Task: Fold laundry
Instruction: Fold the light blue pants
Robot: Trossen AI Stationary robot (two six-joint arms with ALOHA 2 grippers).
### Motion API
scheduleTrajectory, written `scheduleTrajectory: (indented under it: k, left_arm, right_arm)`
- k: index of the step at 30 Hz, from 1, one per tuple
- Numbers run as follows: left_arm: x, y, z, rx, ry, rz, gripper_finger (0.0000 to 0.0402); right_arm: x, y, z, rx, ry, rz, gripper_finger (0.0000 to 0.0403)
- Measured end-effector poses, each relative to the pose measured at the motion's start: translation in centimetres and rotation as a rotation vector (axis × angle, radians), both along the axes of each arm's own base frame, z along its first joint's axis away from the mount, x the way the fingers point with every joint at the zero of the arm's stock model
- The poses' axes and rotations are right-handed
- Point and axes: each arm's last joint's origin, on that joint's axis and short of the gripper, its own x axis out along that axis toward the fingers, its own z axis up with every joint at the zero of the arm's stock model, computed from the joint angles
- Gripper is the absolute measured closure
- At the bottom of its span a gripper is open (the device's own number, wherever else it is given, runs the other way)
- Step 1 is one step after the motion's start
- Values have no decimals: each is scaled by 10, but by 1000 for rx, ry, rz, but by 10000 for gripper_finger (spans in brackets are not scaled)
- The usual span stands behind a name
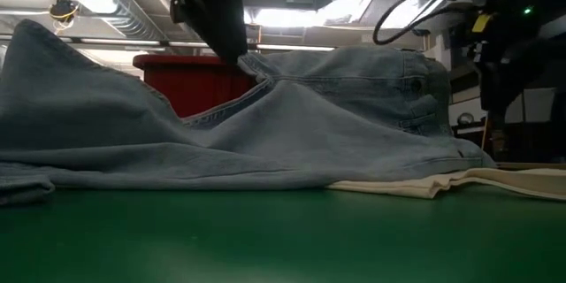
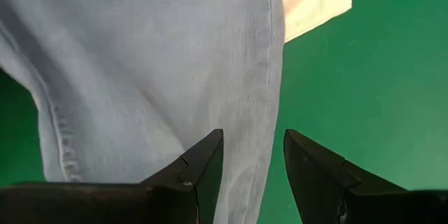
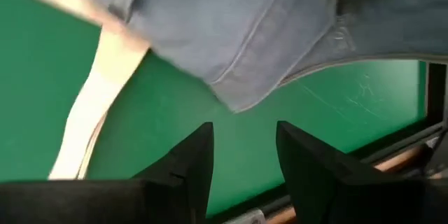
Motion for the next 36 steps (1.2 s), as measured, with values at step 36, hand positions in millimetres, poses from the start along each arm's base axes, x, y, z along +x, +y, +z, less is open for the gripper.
scheduleTrajectory:
  k: [36]
  left_arm:
    - [4,-2,1,10,-54,8,257]
  right_arm:
    - [-8,-80,-30,295,-187,-451,249]
